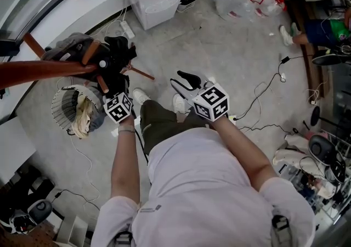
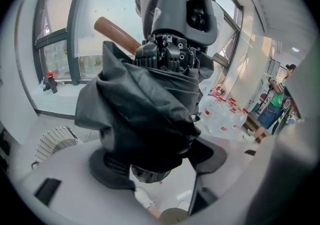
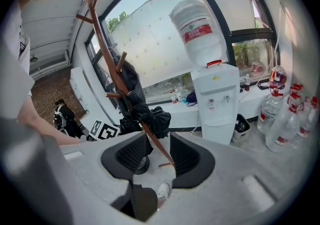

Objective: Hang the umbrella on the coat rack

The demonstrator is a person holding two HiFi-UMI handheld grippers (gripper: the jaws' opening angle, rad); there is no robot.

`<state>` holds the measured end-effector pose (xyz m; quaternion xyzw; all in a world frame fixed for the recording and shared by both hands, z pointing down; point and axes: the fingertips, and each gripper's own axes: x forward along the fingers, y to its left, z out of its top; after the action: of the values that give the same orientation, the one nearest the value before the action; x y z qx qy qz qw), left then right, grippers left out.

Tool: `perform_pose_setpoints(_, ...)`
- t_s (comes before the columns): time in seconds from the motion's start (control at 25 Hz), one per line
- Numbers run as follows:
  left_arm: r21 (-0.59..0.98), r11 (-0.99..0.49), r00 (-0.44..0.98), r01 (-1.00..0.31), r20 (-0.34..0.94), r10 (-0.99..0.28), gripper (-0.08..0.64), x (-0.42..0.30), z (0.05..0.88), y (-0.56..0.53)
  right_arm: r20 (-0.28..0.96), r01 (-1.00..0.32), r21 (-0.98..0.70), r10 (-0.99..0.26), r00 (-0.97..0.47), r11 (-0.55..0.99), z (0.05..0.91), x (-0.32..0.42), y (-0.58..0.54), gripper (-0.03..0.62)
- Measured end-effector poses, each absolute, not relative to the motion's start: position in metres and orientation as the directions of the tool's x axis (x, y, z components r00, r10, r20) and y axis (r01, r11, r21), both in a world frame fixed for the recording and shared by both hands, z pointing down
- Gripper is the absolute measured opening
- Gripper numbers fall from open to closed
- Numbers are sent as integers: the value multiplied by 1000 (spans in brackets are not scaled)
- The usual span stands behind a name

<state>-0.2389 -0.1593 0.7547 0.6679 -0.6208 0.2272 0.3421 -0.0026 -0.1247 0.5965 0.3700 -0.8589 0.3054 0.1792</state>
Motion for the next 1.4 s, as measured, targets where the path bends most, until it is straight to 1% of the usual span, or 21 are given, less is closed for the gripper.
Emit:
perform_pose_setpoints(0.44, 206, 8, 144, -978, 712, -687, 298, -234, 743, -144, 516, -700, -404, -485, -706, 589, 593, -9, -111, 144)
perform_pose_setpoints(0.76, 184, 22, 111, -983, 681, -724, 298, -235, 716, -122, 483, -654, -393, -460, -745, 646, 581, -15, -101, 144)
perform_pose_setpoints(1.04, 168, 34, 80, -985, 628, -774, 298, -234, 676, -101, 437, -592, -390, -424, -793, 705, 563, -23, -91, 144)
perform_pose_setpoints(1.4, 186, 0, 100, -983, 529, -843, 296, -209, 613, -70, 364, -487, -373, -358, -860, 790, 535, -37, -82, 144)
